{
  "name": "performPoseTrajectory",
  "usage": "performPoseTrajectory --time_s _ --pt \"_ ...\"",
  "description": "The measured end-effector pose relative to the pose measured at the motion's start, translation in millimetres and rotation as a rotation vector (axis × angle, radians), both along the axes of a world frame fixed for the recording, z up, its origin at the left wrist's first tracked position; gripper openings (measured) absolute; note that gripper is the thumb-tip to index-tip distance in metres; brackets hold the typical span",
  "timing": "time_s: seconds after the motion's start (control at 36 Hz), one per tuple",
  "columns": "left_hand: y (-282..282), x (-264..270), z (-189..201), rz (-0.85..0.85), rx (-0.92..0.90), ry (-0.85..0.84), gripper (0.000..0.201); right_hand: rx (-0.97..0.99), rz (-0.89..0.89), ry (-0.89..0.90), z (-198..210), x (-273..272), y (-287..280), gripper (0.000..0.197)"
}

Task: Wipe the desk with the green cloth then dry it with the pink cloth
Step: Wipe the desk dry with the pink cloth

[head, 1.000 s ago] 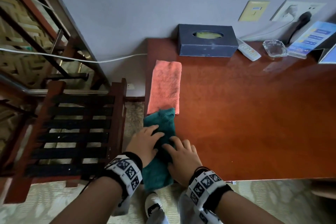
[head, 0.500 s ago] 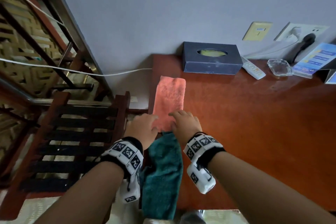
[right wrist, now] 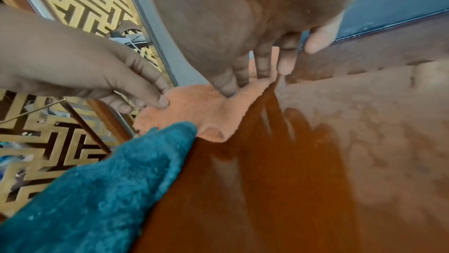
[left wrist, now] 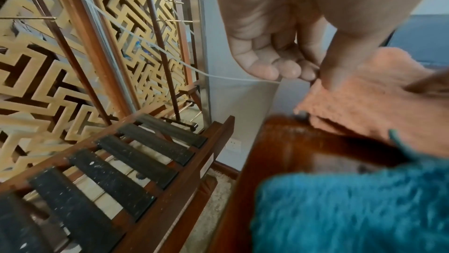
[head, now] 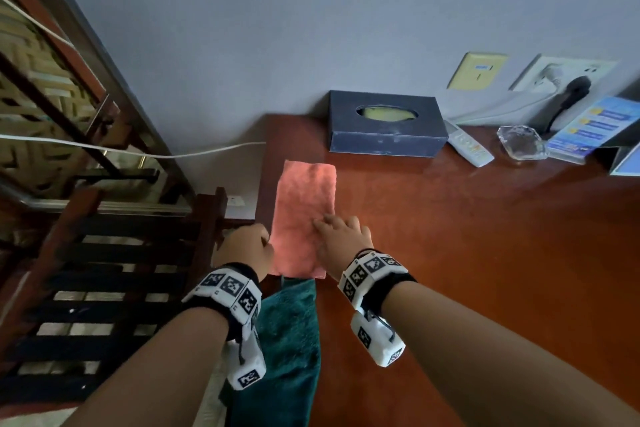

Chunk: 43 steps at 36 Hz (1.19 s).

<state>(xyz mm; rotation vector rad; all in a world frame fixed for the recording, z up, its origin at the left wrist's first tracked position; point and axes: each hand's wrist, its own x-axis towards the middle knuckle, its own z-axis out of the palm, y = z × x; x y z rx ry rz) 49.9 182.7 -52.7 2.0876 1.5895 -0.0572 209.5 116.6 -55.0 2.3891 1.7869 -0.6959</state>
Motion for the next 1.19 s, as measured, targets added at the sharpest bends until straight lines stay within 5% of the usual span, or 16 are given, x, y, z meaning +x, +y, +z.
performPoseTrajectory --time_s 0.14,0.28,0.42,0.53,0.61,0.67,0.75,0.92,1.08,1.19 --pt "12 17 42 -0.104 0.178 -0.234 0.008 0.178 -0.066 0.087 28 15 4 0.071" --pt "5 40 94 -0.356 0.167 -0.392 0.019 0.382 0.116 0.105 73 28 20 0.091" --pt "-6 39 139 -0.45 0.146 -0.529 0.015 0.399 0.179 0.127 118 42 18 0.026" --pt "-4 29 160 -0.433 0.199 -0.637 0.022 0.425 0.205 0.243 145 51 -5 0.026" --pt "-6 25 176 -0.417 0.179 -0.653 0.021 0.517 0.031 0.478 161 50 -28 0.013" --pt "-12 27 187 -0.429 0.175 -0.618 0.018 0.569 -0.042 0.575 168 45 -41 0.028" --pt "-19 36 193 -0.438 0.208 -0.587 0.02 0.597 -0.126 0.723 176 40 -53 0.024" --pt "-33 50 190 -0.408 0.121 -0.592 0.02 0.516 -0.144 0.443 178 59 -79 0.007" --pt "-40 73 192 -0.542 0.086 -0.466 0.019 0.272 -0.107 0.279 175 86 -87 0.04" --pt "-35 83 188 -0.561 0.071 -0.362 0.025 0.147 -0.065 0.303 178 109 -83 0.019"
